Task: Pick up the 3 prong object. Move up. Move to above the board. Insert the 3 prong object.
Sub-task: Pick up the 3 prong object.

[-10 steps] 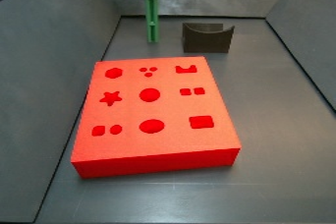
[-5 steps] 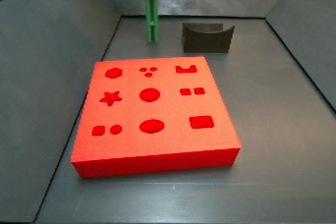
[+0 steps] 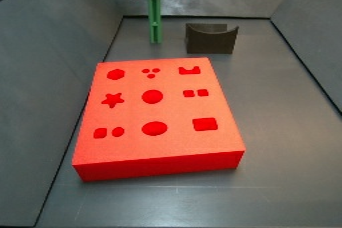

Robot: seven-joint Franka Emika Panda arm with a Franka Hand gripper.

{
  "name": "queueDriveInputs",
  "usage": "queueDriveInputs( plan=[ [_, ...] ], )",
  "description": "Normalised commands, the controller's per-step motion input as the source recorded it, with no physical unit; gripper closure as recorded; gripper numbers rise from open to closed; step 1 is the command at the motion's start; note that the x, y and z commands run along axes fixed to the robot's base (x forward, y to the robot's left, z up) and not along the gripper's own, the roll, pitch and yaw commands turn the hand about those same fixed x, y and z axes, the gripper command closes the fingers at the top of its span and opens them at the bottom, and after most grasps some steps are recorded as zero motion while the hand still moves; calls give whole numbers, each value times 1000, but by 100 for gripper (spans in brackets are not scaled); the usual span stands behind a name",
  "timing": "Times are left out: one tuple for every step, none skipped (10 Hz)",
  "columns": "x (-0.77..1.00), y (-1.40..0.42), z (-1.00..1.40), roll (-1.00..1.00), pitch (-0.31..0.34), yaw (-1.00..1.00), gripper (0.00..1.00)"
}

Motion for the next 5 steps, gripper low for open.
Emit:
queueDriveInputs(
  plan=[
    [-3,-20,-40,0,0,0,0],
    [0,-97,-211,70,0,3,0],
    [0,0,-211,74,37,0,0],
    [0,0,0,0,0,0,100],
    [0,0,0,0,0,0,100]
  ],
)
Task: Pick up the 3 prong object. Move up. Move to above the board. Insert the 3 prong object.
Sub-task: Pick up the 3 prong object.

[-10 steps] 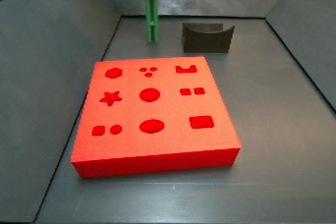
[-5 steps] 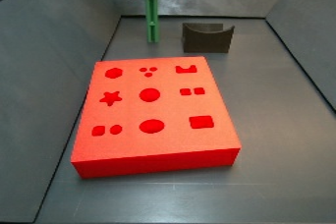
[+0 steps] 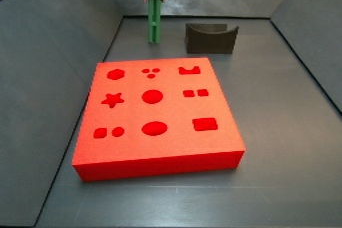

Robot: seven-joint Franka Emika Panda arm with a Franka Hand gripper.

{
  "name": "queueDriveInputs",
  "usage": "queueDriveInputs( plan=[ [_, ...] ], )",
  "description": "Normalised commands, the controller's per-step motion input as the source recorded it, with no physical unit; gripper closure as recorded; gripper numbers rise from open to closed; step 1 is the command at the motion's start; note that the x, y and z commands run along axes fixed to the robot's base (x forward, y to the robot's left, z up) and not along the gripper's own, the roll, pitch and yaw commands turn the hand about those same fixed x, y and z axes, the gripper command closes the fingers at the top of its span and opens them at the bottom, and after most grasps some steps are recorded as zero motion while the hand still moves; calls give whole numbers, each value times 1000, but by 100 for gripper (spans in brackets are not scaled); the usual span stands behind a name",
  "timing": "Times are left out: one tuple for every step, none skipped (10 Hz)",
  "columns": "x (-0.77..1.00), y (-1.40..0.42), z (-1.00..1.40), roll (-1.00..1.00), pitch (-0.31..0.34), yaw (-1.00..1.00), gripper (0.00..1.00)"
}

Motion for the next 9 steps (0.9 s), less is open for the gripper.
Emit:
queueDriveInputs(
  plan=[
    [0,0,0,0,0,0,100],
    [0,0,0,0,0,0,100],
    [0,0,0,0,0,0,100],
    [0,0,0,0,0,0,100],
    [0,0,0,0,0,0,100],
    [0,0,0,0,0,0,100],
    [0,0,0,0,0,0,100],
    [0,0,0,0,0,0,100],
    [0,0,0,0,0,0,100]
  ],
)
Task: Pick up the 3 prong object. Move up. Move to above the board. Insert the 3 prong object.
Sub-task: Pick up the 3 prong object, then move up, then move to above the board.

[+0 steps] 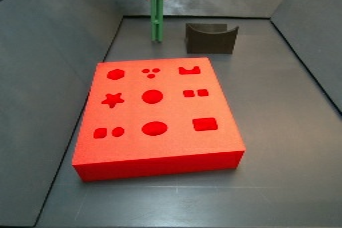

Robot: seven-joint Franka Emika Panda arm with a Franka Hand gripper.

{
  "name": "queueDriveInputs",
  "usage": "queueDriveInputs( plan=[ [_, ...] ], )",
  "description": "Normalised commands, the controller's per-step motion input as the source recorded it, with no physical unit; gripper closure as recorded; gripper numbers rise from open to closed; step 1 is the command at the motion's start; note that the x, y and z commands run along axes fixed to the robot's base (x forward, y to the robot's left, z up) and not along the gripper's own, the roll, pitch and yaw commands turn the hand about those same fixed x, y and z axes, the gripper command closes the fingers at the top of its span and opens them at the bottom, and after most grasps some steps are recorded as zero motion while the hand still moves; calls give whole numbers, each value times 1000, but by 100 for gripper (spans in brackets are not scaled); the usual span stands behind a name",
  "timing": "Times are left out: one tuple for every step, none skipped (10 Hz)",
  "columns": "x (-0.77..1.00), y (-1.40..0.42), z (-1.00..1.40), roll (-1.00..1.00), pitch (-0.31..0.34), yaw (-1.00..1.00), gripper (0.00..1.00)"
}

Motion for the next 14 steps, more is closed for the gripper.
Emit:
queueDriveInputs(
  plan=[
    [0,0,0,0,0,0,100],
    [0,0,0,0,0,0,100],
    [0,0,833,0,0,0,100],
    [-20,13,801,0,18,-3,100],
    [-36,16,595,10,64,-7,100],
    [-30,13,488,17,72,-10,100],
    [-9,16,262,35,81,-12,100],
    [3,38,1000,67,103,-500,100],
    [6,38,1000,61,114,-451,100],
    [-2,35,1000,50,112,-370,100],
    [-3,28,819,44,92,-189,100],
    [1,25,710,41,88,-142,100],
    [9,17,487,29,93,-85,100],
    [13,14,318,28,94,-61,100]
  ],
)
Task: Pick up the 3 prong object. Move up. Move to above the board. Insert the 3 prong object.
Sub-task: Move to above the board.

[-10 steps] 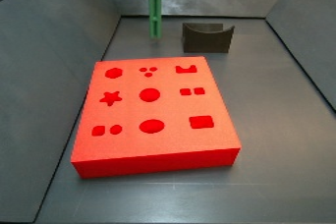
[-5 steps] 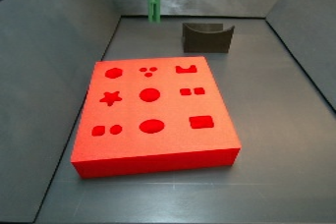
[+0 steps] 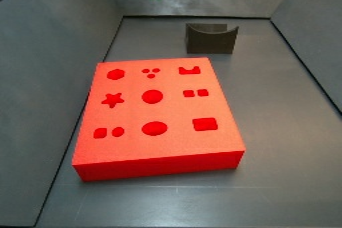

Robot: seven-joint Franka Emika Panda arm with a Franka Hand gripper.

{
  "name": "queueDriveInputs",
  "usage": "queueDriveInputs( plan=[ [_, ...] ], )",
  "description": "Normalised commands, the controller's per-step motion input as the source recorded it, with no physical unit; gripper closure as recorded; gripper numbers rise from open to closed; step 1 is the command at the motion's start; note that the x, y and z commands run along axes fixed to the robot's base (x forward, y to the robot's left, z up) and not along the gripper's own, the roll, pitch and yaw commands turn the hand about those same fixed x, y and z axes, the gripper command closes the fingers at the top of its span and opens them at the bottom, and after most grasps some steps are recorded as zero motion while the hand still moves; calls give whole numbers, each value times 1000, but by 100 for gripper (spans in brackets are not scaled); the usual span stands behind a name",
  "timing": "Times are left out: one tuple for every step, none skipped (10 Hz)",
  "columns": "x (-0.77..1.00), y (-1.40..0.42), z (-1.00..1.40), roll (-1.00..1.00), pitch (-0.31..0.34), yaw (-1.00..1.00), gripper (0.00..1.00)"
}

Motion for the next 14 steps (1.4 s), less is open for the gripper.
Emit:
queueDriveInputs(
  plan=[
    [107,-1000,260,44,115,-834,100],
    [110,-1000,247,47,103,-713,100],
    [108,-1000,262,21,100,-479,100],
    [110,-1000,263,-23,83,-254,100],
    [111,-1000,264,-27,72,-132,100],
    [111,-1000,268,-20,71,-77,100],
    [115,-1000,272,-30,65,-36,100],
    [120,-1000,270,-24,66,-17,100],
    [131,-1000,275,0,81,-7,100],
    [140,-1000,276,-12,90,-1,100],
    [168,-1000,275,1,110,6,100],
    [182,-1000,277,1,121,9,100],
    [169,-705,197,6,135,8,100],
    [139,-456,127,5,125,10,100]
  ],
)
